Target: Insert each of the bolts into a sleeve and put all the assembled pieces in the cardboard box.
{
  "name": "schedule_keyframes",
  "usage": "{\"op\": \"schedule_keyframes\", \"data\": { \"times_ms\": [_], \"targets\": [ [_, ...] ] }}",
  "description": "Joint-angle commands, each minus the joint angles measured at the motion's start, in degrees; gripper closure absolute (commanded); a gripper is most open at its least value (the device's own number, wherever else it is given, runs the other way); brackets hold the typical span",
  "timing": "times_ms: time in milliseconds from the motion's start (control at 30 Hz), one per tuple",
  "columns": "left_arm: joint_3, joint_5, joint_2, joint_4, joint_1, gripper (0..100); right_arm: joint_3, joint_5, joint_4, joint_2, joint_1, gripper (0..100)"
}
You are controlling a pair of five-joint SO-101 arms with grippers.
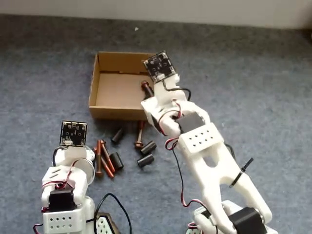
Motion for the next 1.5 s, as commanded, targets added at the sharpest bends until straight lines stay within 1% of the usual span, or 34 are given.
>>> {"op": "schedule_keyframes", "data": {
  "times_ms": [0,200,300,433,600,733,833,967,1133,1267,1333,1467],
  "targets": [
    [-0.4,-0.97,-0.31,-1.14,-0.4,99,-1.8,-8.09,6.73,-3.65,-0.57,85.0],
    [-0.4,-0.97,-0.31,-1.14,-0.4,99,-1.36,-18.99,13.76,-3.65,-0.92,85.0],
    [-0.4,-0.97,-0.31,-1.14,-0.4,99,0.84,-24.26,15.78,-3.56,-3.82,85.0],
    [-0.4,-0.97,-0.31,-1.14,-0.4,99,4.79,-29.89,15.69,-3.91,-7.34,85.0],
    [-0.4,-0.97,-0.31,-1.14,-0.48,99,8.22,-38.95,15.78,-3.38,-12.18,84.7],
    [-0.4,-0.97,-0.31,-1.14,-0.57,99,9.27,-40.09,15.96,-3.38,-16.13,84.7],
    [-0.4,-0.97,-0.31,-1.14,-0.57,99,9.36,-42.99,15.96,-2.77,-18.51,84.7],
    [-0.48,-0.97,-0.31,-1.14,-0.57,99,9.01,-45.54,15.6,2.68,-20.79,84.7],
    [-0.48,-0.97,-0.31,-1.14,-0.57,99,8.4,-48.0,15.6,11.03,-19.3,84.7],
    [-0.4,-0.97,-0.31,-1.14,-0.57,99,6.9,-48.26,15.6,11.82,-17.63,84.7],
    [-0.4,-0.97,-0.31,-1.14,-0.57,99,6.73,-50.11,15.52,12.09,-16.75,84.7],
    [-0.4,-0.97,-0.31,-1.14,-0.57,99,6.37,-50.73,12.44,12.26,-16.48,84.7]
  ]
}}
